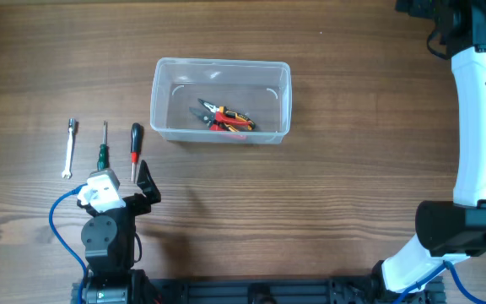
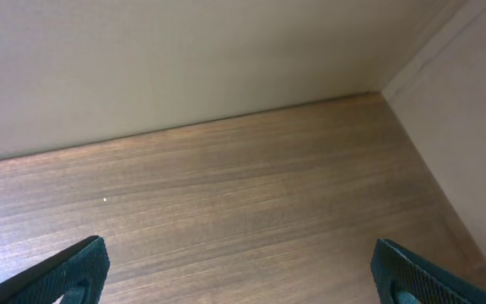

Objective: Pack container
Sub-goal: 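Move the left gripper over the black-red screwdriver handle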

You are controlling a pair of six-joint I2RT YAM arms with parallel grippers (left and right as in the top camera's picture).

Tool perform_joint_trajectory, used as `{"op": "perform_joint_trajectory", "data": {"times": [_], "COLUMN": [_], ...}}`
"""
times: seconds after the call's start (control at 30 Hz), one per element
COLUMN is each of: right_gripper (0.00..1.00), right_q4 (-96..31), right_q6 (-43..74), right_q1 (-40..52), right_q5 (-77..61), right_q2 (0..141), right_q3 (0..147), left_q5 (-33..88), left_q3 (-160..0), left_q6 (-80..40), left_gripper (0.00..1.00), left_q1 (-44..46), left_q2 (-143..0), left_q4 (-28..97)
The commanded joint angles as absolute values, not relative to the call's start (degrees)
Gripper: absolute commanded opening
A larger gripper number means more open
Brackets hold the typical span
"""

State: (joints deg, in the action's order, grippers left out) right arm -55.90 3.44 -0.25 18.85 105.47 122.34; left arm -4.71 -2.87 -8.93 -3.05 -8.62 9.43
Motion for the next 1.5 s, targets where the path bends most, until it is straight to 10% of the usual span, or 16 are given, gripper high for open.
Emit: {"op": "perform_joint_trajectory", "data": {"times": [0.0,0.57,1.0,1.47], "right_gripper": [1.00,1.00,1.00,1.00], "right_q4": [-55.6,-55.6,-55.6,-55.6], "right_q6": [4.5,4.5,4.5,4.5], "right_q1": [0.0,0.0,0.0,0.0], "right_q5": [18.1,18.1,18.1,18.1], "right_q2": [105.1,105.1,105.1,105.1], "right_q3": [122.6,122.6,122.6,122.6], "left_q5": [-5.2,-5.5,-0.6,8.3], "left_q3": [-2.8,-11.0,-63.7,-67.0], "left_q6": [-9.4,-13.3,-3.6,1.5], "left_gripper": [1.00,1.00,1.00,1.00], "left_q1": [-2.8,-3.7,-10.0,-10.0], "left_q2": [-8.3,-11.2,-65.9,-83.6], "left_q4": [9.5,6.5,38.0,42.1]}}
